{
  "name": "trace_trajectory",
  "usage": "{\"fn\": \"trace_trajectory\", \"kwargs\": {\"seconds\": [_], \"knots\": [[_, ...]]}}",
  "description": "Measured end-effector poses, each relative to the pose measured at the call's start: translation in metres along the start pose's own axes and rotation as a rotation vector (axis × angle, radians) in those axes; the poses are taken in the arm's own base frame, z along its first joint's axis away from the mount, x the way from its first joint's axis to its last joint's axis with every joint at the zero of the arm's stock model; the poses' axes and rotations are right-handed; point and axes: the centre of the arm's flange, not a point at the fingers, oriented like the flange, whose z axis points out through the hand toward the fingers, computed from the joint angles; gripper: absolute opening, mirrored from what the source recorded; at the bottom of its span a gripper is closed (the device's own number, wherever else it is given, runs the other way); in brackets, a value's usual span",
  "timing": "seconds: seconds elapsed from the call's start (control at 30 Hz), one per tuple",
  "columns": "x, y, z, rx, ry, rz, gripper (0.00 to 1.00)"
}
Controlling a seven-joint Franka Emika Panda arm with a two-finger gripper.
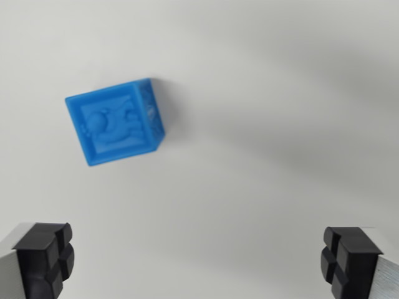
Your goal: Stack cube
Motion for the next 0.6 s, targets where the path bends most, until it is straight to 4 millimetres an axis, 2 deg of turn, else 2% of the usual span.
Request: {"fn": "trace_trajectory", "kwargs": {"seconds": [0.6], "knots": [[-0.022, -0.032, 0.064, -0.015, -0.017, -0.146, 1.00]]}}
